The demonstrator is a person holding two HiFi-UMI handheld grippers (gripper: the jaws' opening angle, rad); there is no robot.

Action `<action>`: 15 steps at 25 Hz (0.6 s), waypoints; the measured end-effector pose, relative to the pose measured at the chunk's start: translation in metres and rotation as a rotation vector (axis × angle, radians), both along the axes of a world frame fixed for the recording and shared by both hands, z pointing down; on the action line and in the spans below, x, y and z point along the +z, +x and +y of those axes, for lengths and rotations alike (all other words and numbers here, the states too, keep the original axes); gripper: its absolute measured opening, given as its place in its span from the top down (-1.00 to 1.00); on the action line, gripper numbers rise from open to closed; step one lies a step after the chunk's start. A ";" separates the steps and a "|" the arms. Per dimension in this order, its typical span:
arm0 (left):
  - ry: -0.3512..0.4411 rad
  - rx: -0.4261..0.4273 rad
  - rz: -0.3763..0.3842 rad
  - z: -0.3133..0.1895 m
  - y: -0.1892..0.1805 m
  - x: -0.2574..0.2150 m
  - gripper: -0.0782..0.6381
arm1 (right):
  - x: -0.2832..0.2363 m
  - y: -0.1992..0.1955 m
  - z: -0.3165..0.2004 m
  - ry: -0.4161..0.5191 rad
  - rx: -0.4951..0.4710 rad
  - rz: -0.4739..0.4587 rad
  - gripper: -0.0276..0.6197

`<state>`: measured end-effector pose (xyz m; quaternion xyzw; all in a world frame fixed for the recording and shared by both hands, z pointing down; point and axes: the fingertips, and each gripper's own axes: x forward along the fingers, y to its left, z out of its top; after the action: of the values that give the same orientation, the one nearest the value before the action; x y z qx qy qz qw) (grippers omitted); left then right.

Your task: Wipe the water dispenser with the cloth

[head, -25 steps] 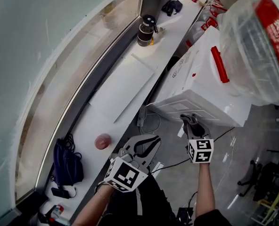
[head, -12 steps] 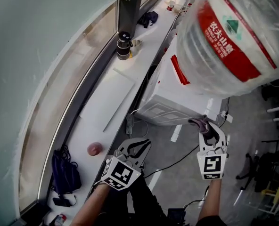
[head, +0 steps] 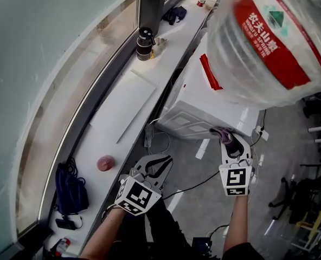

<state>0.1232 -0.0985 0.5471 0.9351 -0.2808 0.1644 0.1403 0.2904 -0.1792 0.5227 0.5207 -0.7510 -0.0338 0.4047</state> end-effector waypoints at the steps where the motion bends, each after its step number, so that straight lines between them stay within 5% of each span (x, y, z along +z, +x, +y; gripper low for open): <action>1: -0.006 -0.006 -0.002 0.001 -0.001 0.003 0.72 | 0.011 0.000 0.000 -0.014 -0.002 -0.003 0.60; 15: -0.030 -0.094 -0.009 -0.009 -0.015 0.035 0.72 | 0.175 0.005 -0.006 -0.219 0.074 -0.026 0.60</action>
<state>0.1086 -0.1073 0.5817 0.9179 -0.3228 0.1661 0.1604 0.2950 -0.1848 0.6975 0.5012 -0.7356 0.0704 0.4503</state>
